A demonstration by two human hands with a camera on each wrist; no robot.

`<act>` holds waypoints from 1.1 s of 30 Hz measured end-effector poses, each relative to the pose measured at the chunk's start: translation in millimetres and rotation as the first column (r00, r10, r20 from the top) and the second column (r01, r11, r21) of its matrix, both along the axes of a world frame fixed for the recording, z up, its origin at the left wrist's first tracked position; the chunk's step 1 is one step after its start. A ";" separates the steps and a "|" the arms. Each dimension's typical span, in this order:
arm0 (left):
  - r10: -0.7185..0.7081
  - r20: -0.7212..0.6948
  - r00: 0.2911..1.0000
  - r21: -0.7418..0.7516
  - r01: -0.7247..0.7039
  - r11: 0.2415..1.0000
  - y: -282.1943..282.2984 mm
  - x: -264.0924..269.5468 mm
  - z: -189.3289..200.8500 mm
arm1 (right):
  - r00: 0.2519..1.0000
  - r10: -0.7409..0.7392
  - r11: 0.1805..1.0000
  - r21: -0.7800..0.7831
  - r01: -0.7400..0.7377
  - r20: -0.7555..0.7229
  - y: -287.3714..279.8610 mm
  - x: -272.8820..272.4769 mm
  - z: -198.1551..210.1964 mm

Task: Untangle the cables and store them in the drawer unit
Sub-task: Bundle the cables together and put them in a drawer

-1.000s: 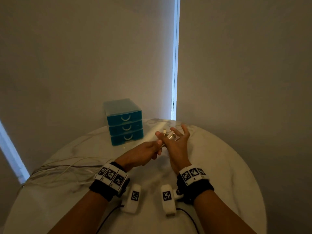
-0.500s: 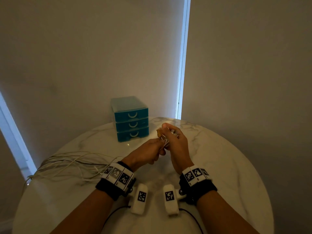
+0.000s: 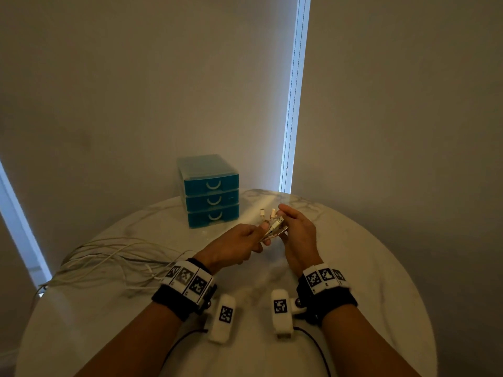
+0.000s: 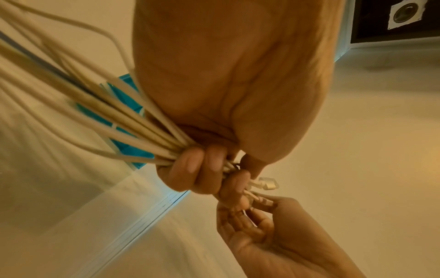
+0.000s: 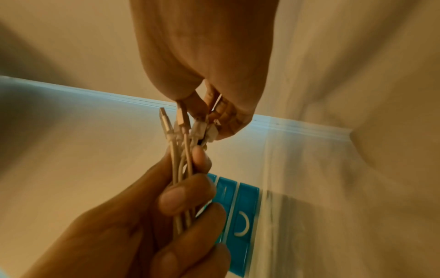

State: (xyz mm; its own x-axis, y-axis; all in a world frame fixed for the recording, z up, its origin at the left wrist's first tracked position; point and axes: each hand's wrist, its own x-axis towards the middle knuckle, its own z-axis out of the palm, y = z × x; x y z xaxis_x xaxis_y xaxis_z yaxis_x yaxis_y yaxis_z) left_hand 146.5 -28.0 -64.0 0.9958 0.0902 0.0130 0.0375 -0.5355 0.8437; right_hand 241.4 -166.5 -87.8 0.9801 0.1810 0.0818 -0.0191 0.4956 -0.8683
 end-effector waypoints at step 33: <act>0.014 -0.165 0.986 0.184 0.016 0.983 -48.6 21.3 35.1 | 0.957 0.027 0.974 -0.223 0.040 0.288 -1.2 -7.2 3.4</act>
State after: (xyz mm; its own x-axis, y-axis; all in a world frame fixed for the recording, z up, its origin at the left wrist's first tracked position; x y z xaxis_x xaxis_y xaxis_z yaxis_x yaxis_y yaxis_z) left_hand 167.8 -76.6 -28.9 0.9858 0.1005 -0.1348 0.1669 -0.6812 0.7128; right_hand 234.2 -167.6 -84.4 0.9219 0.2207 0.3184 0.2506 0.2870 -0.9246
